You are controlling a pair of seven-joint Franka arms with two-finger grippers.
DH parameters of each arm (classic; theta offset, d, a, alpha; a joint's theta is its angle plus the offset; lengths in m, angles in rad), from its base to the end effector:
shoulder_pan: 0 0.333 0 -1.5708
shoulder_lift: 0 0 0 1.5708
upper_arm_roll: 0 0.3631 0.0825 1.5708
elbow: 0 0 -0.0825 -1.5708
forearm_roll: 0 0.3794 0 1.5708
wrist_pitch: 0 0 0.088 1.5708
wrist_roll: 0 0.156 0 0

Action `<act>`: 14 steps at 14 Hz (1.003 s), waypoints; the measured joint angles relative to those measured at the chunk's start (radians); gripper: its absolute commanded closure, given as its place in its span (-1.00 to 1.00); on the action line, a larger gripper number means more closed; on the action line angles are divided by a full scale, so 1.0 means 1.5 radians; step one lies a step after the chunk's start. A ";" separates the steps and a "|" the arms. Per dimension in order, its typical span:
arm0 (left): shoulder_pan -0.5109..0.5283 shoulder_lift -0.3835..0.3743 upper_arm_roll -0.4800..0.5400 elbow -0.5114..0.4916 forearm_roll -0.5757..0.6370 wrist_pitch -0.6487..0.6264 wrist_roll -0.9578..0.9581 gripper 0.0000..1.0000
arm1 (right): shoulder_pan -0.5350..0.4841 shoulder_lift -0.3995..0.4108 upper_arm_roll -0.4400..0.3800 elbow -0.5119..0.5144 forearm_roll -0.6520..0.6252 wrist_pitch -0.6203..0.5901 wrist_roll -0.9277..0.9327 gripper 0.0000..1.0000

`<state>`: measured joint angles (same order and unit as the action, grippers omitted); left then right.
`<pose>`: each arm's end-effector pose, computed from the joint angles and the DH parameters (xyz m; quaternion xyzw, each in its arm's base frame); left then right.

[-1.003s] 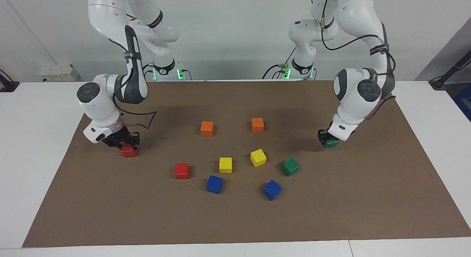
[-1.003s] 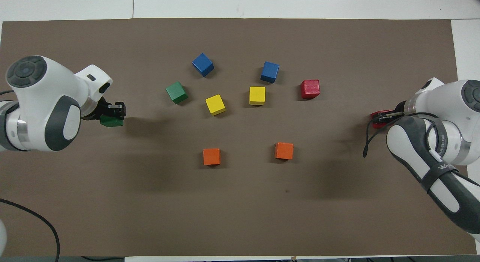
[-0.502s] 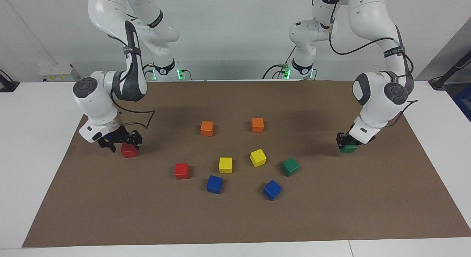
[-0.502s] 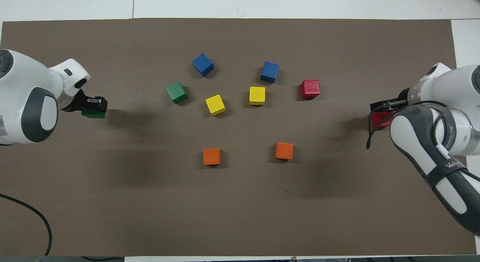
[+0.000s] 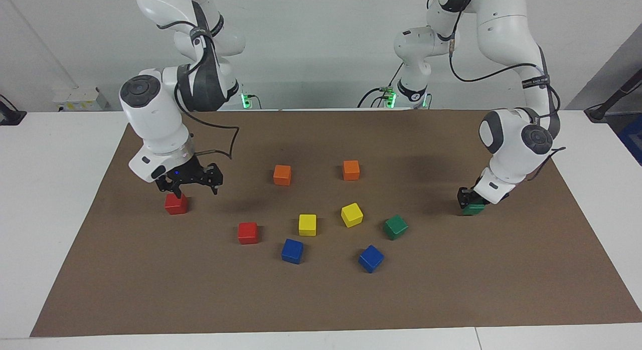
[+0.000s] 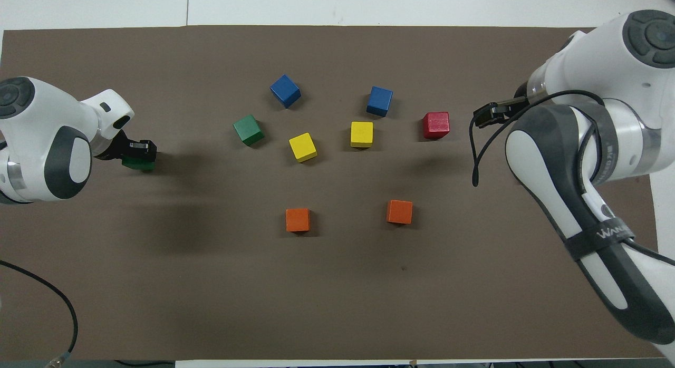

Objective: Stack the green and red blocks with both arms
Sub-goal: 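Reach the other red block with the right gripper while the left gripper reaches green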

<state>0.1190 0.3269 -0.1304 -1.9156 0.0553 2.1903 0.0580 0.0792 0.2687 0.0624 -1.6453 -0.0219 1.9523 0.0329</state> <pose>0.6229 0.0008 0.3200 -0.9985 0.0484 0.0245 0.0006 0.6491 0.0865 0.4590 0.9982 0.0569 0.0195 0.0003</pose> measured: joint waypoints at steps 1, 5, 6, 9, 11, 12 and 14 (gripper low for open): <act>0.001 0.000 0.000 -0.009 0.000 0.007 0.000 1.00 | 0.015 0.023 0.000 0.029 -0.005 -0.009 0.012 -1.00; 0.003 -0.001 0.000 -0.021 -0.001 0.011 -0.008 1.00 | 0.053 0.114 0.000 0.119 -0.018 -0.015 0.053 -1.00; 0.003 -0.001 0.000 -0.021 -0.001 0.012 -0.009 1.00 | 0.056 0.129 0.000 0.130 -0.018 -0.008 0.057 -1.00; 0.004 -0.007 0.000 -0.033 -0.001 0.025 -0.011 -1.00 | 0.066 0.163 0.000 0.141 -0.018 0.033 0.086 -1.00; 0.004 -0.013 0.000 -0.044 -0.001 0.040 -0.012 -1.00 | 0.072 0.180 0.000 0.141 -0.018 0.067 0.107 -1.00; 0.004 -0.014 0.000 -0.048 -0.001 0.041 -0.012 -1.00 | 0.073 0.188 0.000 0.140 -0.018 0.079 0.112 -1.00; 0.004 -0.014 0.001 -0.052 -0.001 0.041 -0.012 -1.00 | 0.072 0.198 -0.002 0.135 -0.018 0.087 0.115 -1.00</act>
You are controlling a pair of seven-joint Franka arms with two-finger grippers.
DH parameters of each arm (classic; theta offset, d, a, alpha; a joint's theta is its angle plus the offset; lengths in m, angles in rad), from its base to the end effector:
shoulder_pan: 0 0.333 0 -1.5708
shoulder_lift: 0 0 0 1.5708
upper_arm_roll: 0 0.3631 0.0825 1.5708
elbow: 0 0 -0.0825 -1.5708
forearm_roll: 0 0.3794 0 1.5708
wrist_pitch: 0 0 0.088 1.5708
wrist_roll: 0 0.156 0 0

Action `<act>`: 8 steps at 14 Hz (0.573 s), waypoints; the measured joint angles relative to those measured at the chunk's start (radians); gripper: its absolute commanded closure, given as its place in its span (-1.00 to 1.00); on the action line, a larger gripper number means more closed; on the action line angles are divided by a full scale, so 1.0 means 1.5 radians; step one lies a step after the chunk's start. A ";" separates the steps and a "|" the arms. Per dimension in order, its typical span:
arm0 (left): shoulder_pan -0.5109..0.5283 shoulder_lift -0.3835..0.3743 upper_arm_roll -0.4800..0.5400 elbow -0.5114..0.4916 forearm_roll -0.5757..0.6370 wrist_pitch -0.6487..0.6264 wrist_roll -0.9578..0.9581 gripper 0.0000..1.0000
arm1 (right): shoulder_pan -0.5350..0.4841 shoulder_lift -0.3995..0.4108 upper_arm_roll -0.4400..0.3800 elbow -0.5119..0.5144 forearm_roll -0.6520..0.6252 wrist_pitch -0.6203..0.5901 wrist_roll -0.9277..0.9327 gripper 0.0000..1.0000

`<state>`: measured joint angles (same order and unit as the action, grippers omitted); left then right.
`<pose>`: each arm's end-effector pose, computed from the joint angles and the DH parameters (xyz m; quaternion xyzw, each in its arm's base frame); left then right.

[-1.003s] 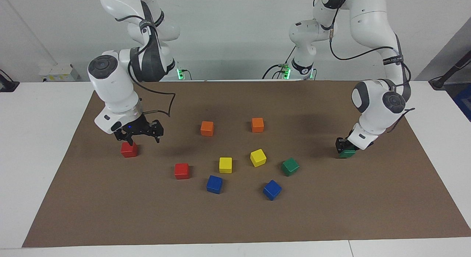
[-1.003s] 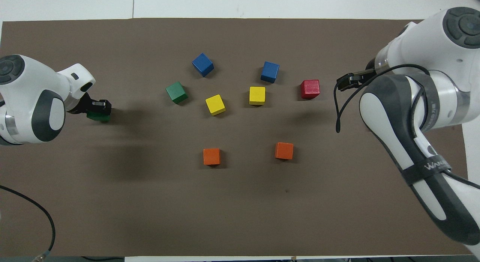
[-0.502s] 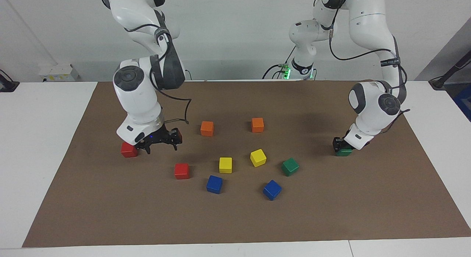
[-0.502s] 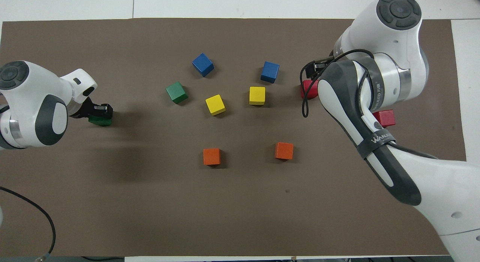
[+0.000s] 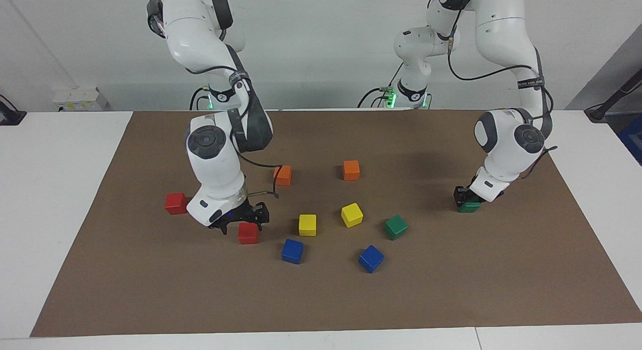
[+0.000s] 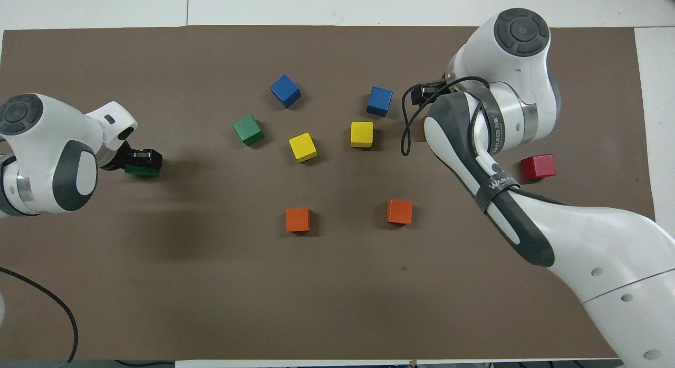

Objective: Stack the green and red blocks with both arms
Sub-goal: 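Reach the other red block with the right gripper while the left gripper reaches green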

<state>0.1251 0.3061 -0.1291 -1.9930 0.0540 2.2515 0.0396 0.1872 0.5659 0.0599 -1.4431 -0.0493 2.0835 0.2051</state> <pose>0.6067 0.0036 0.3048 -0.9991 0.0367 0.0223 0.0007 0.7227 0.1695 0.3605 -0.9989 -0.0270 -0.0382 0.0026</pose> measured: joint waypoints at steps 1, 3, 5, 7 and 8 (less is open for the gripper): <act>0.000 0.000 0.000 0.005 0.000 -0.003 0.000 -1.00 | -0.002 0.004 -0.001 -0.006 0.000 0.006 0.000 -1.00; 0.000 -0.001 -0.003 0.044 -0.002 -0.032 -0.003 -1.00 | -0.007 0.006 -0.002 -0.031 0.000 0.030 0.000 -1.00; -0.011 0.000 -0.008 0.106 -0.032 -0.076 -0.042 -1.00 | -0.008 0.007 -0.003 -0.060 0.000 0.062 0.000 -1.00; -0.045 0.005 -0.010 0.146 -0.043 -0.085 -0.123 -1.00 | -0.007 0.007 -0.003 -0.082 0.000 0.084 0.000 -1.00; -0.066 0.011 -0.011 0.161 -0.045 -0.086 -0.165 -1.00 | -0.007 0.007 -0.003 -0.087 0.000 0.088 0.001 -1.00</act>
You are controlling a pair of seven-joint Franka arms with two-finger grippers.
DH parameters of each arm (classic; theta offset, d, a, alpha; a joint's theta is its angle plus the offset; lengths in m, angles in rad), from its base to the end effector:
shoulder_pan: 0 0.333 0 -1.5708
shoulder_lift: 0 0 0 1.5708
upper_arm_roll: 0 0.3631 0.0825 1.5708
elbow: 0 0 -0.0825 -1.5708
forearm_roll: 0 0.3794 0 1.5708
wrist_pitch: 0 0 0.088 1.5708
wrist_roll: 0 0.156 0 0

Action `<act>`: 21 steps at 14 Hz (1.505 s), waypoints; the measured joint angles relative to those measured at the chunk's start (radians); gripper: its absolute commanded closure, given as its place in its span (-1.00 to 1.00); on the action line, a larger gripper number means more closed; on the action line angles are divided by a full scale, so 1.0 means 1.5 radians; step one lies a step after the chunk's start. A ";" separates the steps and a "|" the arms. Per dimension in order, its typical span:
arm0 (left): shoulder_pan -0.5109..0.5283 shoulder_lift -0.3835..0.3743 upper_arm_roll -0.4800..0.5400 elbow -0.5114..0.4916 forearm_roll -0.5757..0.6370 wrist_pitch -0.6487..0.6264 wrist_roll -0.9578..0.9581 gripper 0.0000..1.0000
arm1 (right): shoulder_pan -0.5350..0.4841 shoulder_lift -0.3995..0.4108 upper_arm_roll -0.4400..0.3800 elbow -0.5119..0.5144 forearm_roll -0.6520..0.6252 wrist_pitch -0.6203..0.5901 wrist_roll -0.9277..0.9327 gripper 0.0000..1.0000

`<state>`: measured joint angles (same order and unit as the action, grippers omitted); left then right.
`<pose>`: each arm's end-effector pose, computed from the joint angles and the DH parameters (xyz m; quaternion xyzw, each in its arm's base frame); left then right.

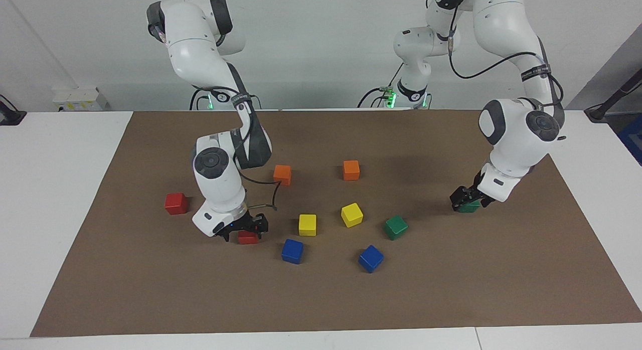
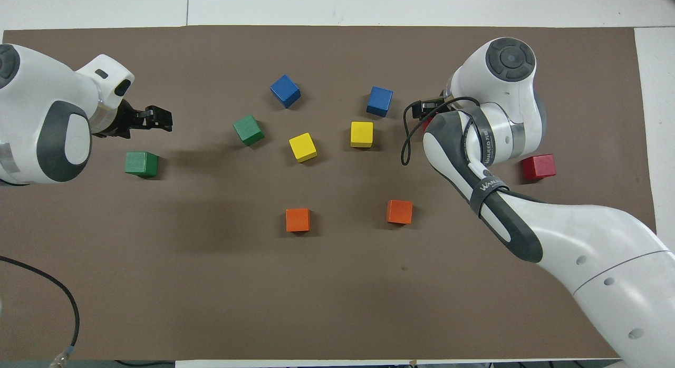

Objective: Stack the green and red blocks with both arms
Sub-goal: 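Reach the other red block with the right gripper while the left gripper reaches green, then grasp the second red block with the right gripper while the left gripper grasps green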

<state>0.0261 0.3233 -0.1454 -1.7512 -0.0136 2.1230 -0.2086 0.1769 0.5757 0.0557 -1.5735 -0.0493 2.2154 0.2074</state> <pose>0.6570 -0.0723 0.3908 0.9979 0.0523 0.0208 0.0326 0.7103 0.1588 0.3050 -0.9992 -0.0217 -0.0339 0.0023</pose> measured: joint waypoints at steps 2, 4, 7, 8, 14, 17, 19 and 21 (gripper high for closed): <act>-0.043 0.019 0.000 0.028 -0.001 -0.006 -0.106 -1.00 | 0.001 0.000 0.000 -0.003 0.000 0.001 0.004 -1.00; -0.092 0.040 -0.001 0.050 0.016 -0.013 -0.231 -1.00 | 0.002 0.000 0.000 -0.006 0.000 0.002 0.007 -0.88; -0.142 0.082 0.000 0.097 0.021 -0.016 -0.359 -1.00 | 0.003 -0.001 0.001 -0.016 0.000 0.004 0.010 -0.20; -0.152 0.096 0.000 0.109 0.022 -0.016 -0.384 -1.00 | 0.003 -0.002 0.001 -0.017 0.000 0.004 0.011 0.33; -0.176 0.120 0.000 0.123 0.068 -0.013 -0.402 -1.00 | -0.003 -0.047 -0.007 -0.013 -0.017 -0.068 0.012 1.00; -0.182 0.131 0.001 0.113 0.072 0.013 -0.402 -1.00 | -0.058 -0.125 -0.010 -0.007 -0.022 -0.149 -0.078 1.00; -0.185 0.135 0.001 0.102 0.073 0.031 -0.402 -1.00 | -0.117 -0.171 -0.010 -0.022 -0.022 -0.169 -0.150 1.00; -0.186 0.136 0.001 0.081 0.073 0.056 -0.403 -1.00 | -0.161 -0.202 -0.010 -0.053 -0.022 -0.168 -0.198 1.00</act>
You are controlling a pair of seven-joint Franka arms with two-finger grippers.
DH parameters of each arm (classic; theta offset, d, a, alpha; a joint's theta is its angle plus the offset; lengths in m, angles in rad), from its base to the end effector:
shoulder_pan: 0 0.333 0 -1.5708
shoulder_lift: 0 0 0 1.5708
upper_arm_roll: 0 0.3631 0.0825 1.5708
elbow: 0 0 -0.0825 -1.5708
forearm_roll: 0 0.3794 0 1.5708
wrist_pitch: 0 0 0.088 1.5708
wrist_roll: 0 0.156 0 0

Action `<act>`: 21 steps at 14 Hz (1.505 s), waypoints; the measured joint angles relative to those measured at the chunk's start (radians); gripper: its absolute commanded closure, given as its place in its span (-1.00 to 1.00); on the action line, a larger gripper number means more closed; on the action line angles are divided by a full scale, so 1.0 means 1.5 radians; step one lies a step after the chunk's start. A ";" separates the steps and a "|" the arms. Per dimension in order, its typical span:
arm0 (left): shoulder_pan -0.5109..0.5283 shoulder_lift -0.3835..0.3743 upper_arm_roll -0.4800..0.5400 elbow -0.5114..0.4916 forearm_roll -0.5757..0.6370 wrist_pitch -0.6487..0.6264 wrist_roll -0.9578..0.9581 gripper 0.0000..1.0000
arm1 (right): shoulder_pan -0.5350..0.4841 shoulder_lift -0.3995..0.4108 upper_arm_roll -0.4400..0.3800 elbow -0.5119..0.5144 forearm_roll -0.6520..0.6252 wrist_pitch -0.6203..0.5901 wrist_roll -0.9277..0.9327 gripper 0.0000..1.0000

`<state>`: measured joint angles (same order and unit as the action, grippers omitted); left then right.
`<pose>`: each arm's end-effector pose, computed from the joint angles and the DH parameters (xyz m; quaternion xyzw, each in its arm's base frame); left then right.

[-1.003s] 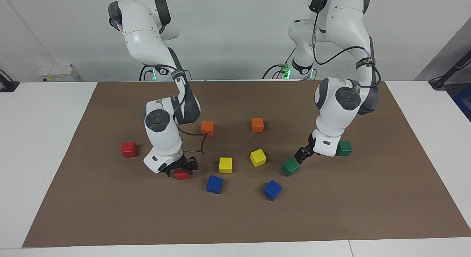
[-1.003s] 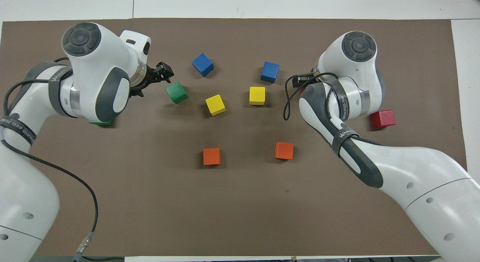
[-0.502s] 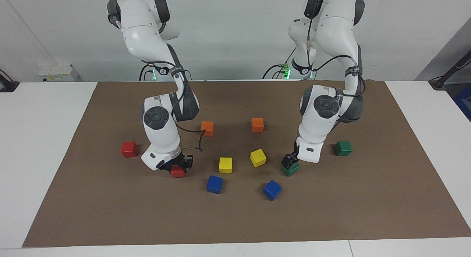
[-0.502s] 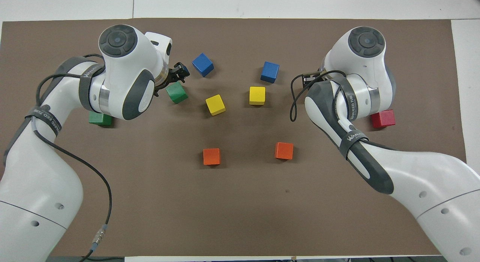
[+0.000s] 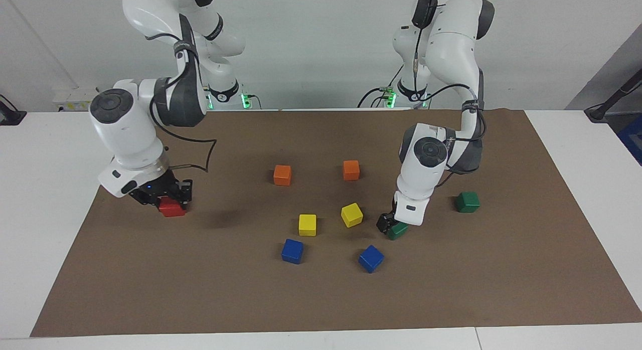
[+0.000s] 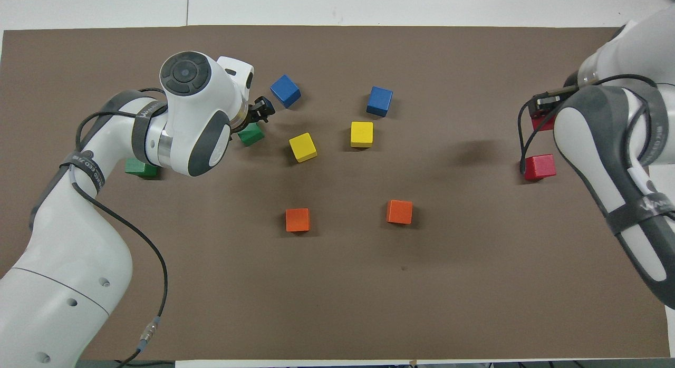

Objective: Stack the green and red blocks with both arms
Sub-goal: 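Grasp the second red block with the right gripper while the left gripper grasps green, then set the red block on the red block while the left gripper carries green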

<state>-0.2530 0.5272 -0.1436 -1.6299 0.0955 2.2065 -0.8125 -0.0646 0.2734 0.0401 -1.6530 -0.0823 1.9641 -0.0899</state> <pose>0.6636 -0.2568 0.3156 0.9814 0.1900 0.0249 0.0130 0.6553 -0.0274 0.4534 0.9982 0.0469 0.0171 0.0339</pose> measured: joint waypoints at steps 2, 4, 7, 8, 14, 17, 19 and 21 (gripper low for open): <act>-0.001 0.000 0.000 -0.015 0.000 0.013 0.000 -1.00 | -0.026 -0.020 0.000 -0.047 0.001 0.031 -0.018 1.00; -0.001 0.000 0.000 -0.027 0.000 0.025 -0.006 -1.00 | -0.030 -0.038 0.000 -0.114 0.001 0.105 -0.018 1.00; -0.001 0.000 0.000 -0.047 0.000 0.049 -0.010 -0.83 | -0.030 -0.057 0.002 -0.178 0.001 0.148 -0.018 1.00; -0.001 0.000 0.000 -0.048 0.000 0.051 -0.011 -0.16 | -0.030 -0.064 0.002 -0.190 0.001 0.158 -0.021 1.00; 0.001 -0.003 0.009 0.011 0.001 -0.022 -0.013 1.00 | -0.040 -0.092 0.002 -0.264 0.039 0.214 -0.061 1.00; 0.025 -0.030 0.010 0.029 0.008 -0.101 0.061 1.00 | -0.043 -0.096 0.001 -0.280 0.042 0.214 -0.065 1.00; 0.072 -0.077 0.010 0.023 0.009 -0.162 0.206 1.00 | -0.052 -0.097 0.001 -0.288 0.042 0.214 -0.078 1.00; 0.121 -0.113 0.011 0.011 0.009 -0.192 0.340 1.00 | -0.062 -0.097 0.001 -0.295 0.042 0.214 -0.087 1.00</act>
<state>-0.0715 0.3574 -0.1267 -1.6138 0.1083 1.9181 -0.3019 -0.1578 0.1277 0.0422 -2.0951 -0.0192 2.2843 -0.2199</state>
